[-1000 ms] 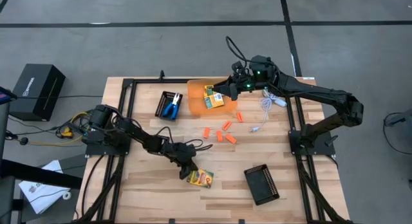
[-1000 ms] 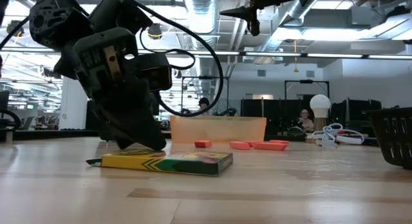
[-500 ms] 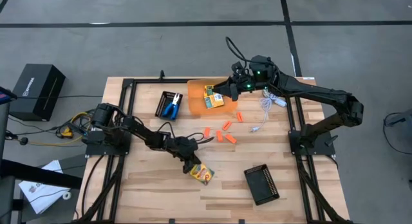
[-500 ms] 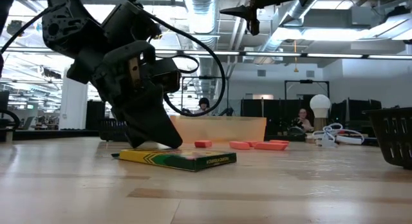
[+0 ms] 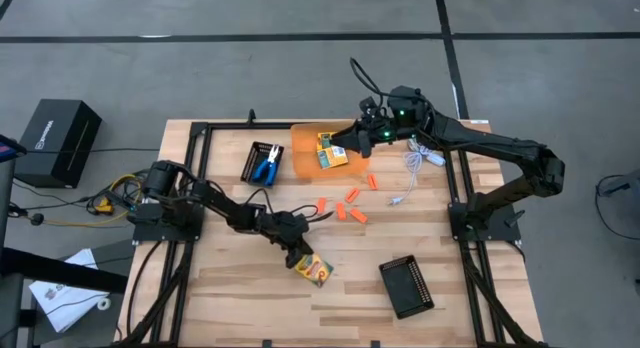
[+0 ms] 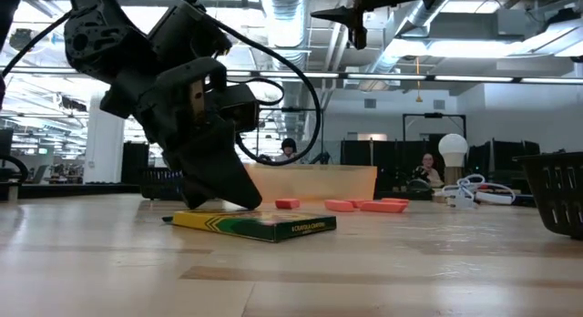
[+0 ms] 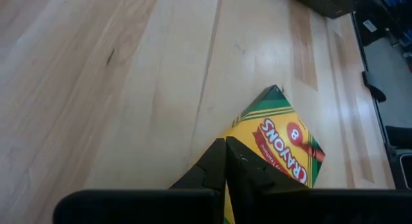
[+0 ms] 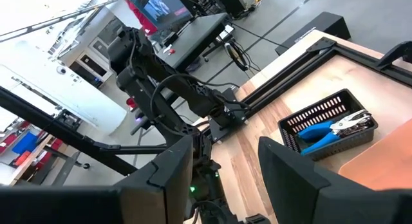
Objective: Pick & Place School Supplies
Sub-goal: Put the yellow crayon box into the orange bin
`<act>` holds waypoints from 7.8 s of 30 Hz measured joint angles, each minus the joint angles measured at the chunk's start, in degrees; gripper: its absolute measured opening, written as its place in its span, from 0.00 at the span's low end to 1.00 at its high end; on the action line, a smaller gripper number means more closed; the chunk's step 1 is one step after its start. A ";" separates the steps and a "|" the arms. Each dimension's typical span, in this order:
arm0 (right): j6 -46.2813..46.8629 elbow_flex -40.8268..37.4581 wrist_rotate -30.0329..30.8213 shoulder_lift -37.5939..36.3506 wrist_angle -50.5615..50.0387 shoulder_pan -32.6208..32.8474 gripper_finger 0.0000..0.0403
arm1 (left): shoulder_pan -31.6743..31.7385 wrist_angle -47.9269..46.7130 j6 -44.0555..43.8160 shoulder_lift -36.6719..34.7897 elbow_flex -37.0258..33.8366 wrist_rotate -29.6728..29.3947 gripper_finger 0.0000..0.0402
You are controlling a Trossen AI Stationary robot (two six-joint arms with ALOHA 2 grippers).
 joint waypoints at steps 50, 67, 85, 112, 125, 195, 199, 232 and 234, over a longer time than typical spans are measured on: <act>-1.51 -21.24 -7.59 9.13 4.09 21.63 0.00 | 5.58 -36.51 0.02 -72.65 -5.55 -24.19 0.00; 10.07 -12.17 -12.96 37.43 23.36 26.16 0.00 | 4.29 -37.52 0.45 -66.94 -6.40 -19.56 0.00; 6.77 -11.69 -11.74 37.40 19.37 24.52 0.00 | 4.09 -38.91 1.28 -66.86 -6.38 -19.56 0.00; 6.49 -11.83 -1.48 37.53 16.72 26.64 0.00 | 4.09 -39.00 1.63 -66.84 -6.38 -19.54 0.00; -11.32 -4.35 4.64 40.53 13.00 31.70 0.00 | 4.11 -39.01 2.59 -66.84 -6.36 -18.10 0.00; -13.88 -5.31 3.46 35.15 3.09 10.07 0.00 | 4.11 -46.38 -3.95 -64.71 -6.31 -11.58 0.00; -10.26 -4.92 2.22 26.92 4.76 9.96 0.03 | 3.83 -46.27 -10.78 -59.76 -8.93 -9.25 0.04; -6.47 -4.76 4.56 -7.15 -1.47 10.75 0.43 | 3.70 -1.66 -26.37 -12.75 -7.71 1.30 0.40; -6.51 -4.76 4.27 -7.15 -1.46 11.05 0.43 | 3.70 -1.86 -26.40 -11.51 -6.31 1.68 0.40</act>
